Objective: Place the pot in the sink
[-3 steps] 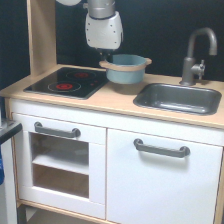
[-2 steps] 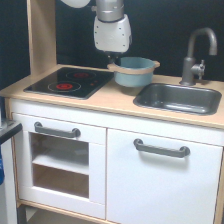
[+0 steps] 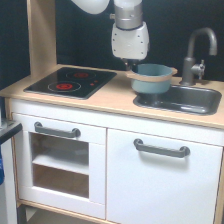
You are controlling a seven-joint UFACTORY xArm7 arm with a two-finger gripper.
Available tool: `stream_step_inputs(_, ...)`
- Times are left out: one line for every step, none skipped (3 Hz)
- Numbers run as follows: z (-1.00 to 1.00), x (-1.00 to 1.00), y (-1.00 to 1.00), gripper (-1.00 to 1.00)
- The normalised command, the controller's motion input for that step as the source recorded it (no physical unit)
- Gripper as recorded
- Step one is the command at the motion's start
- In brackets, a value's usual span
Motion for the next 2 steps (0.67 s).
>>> stream_step_inputs(-0.64,0.96,0.14,-1.0)
stream_step_inputs(-0.73,0.71,0.22,-1.0)
